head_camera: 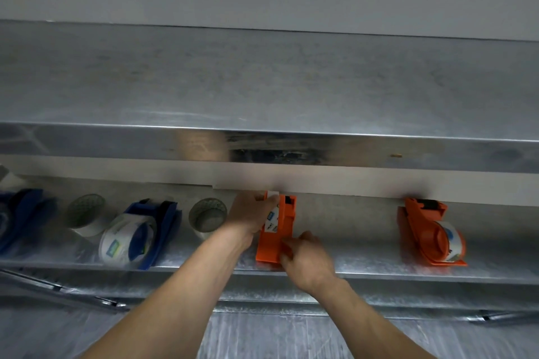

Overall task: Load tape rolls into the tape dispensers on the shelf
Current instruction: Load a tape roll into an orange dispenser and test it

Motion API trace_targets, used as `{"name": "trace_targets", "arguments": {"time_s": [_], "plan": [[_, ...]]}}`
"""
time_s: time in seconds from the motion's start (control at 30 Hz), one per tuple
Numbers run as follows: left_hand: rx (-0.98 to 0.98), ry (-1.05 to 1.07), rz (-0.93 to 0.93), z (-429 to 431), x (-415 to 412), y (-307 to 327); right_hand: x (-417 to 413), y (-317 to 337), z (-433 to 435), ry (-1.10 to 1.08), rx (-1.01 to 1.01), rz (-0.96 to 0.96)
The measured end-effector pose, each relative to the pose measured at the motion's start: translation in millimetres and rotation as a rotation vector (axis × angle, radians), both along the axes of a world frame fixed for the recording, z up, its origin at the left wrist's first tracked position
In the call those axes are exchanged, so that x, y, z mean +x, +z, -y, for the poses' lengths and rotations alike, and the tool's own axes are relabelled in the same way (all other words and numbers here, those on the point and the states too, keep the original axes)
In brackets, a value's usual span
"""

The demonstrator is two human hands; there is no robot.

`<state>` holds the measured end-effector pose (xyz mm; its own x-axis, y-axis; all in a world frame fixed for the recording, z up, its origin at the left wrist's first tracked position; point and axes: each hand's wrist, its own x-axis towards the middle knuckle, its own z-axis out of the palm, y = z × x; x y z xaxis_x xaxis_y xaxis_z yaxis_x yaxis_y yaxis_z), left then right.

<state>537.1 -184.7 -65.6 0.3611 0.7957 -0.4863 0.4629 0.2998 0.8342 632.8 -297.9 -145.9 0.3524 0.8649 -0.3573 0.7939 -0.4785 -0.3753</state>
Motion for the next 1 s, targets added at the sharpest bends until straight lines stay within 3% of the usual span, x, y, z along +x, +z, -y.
{"name": "trace_targets", "arguments": {"time_s": [0.1,0.2,0.3,0.47,0.63,0.77,0.83,0.93,1.0], "plan": [[-0.004,-0.005,0.003,3.2,-0.9,3.9,1.6,7.7,-5.2,-0.128,0.045,-0.163],[-0.024,-0.016,0.010,7.1,0.4,6.3,2.9,19.9,-6.5,-0.437,0.409,-0.534],[-0.039,0.027,0.013,9.5,2.9,8.1,-1.5,36.4,-12.0,-0.486,0.609,-0.751],[-0.118,0.104,0.059,12.3,3.0,12.4,-10.3,47.2,-26.3,-0.498,0.535,-0.584],[-0.131,0.112,0.062,14.2,3.4,14.3,-4.0,53.1,-21.5,-0.508,0.535,-0.563],[-0.135,0.104,0.032,14.9,5.6,10.8,15.0,57.8,-11.8,-0.625,0.656,-0.529],[-0.147,0.092,0.024,15.6,5.3,9.8,33.9,59.2,0.2,-0.635,0.630,-0.382],[-0.150,0.102,0.028,15.3,4.5,9.6,66.8,46.4,21.3,-0.407,0.355,0.014],[-0.150,0.107,0.027,16.0,5.4,10.1,80.0,35.8,33.3,-0.283,0.194,0.173]]}}
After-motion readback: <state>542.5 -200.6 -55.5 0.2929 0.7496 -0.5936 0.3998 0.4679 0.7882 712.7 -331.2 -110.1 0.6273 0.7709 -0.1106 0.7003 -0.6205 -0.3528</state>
